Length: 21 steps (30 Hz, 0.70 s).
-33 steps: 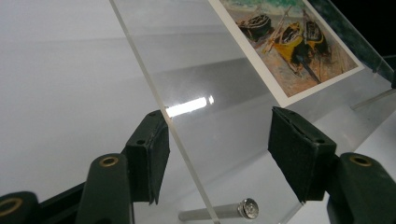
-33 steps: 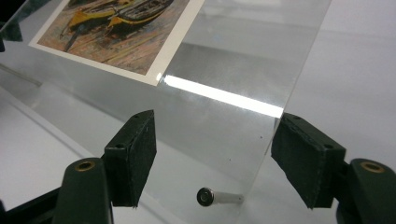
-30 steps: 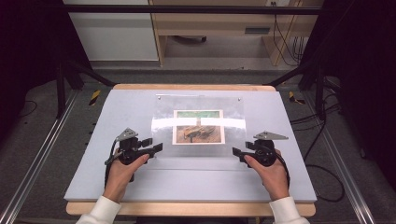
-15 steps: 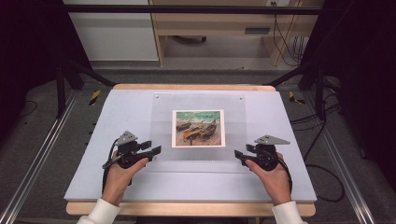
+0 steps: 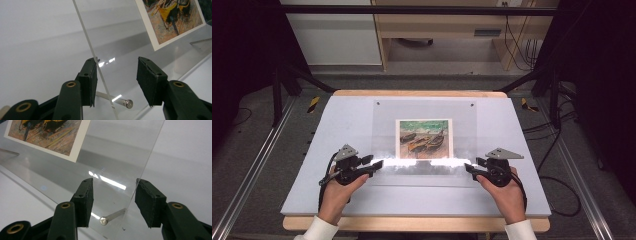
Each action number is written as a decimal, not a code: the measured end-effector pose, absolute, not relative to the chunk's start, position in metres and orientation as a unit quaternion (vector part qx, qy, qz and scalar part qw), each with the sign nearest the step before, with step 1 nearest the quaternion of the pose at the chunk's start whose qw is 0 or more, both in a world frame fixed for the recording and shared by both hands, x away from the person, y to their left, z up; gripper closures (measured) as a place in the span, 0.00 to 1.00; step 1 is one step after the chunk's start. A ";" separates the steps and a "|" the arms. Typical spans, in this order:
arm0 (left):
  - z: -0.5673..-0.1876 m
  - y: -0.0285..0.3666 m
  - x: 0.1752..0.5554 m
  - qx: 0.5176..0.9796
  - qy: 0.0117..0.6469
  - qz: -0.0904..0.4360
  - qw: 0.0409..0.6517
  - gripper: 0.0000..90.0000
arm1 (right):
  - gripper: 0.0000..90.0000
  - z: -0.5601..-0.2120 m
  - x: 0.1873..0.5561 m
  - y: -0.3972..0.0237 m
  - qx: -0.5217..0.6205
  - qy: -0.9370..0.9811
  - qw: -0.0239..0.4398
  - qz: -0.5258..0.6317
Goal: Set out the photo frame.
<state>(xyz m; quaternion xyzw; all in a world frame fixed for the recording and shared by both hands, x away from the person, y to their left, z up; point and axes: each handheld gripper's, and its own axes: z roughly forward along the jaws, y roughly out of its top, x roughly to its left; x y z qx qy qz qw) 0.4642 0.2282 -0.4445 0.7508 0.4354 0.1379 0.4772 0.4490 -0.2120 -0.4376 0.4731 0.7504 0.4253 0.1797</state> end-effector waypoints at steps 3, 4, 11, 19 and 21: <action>-0.445 0.228 0.463 0.751 0.436 0.138 0.477 0.58 | 0.56 -0.438 0.448 -0.212 0.472 0.751 0.181 0.425; -0.445 0.229 0.462 0.751 0.436 0.138 0.476 0.59 | 0.57 -0.438 0.447 -0.212 0.472 0.751 0.183 0.423; -0.444 0.229 0.458 0.753 0.437 0.140 0.473 0.62 | 0.61 -0.437 0.441 -0.212 0.469 0.754 0.188 0.419; -0.444 0.229 0.454 0.755 0.437 0.143 0.468 0.64 | 0.63 -0.438 0.439 -0.213 0.469 0.755 0.188 0.417; -0.444 0.229 0.453 0.755 0.437 0.145 0.466 0.64 | 0.64 -0.438 0.438 -0.214 0.467 0.757 0.189 0.416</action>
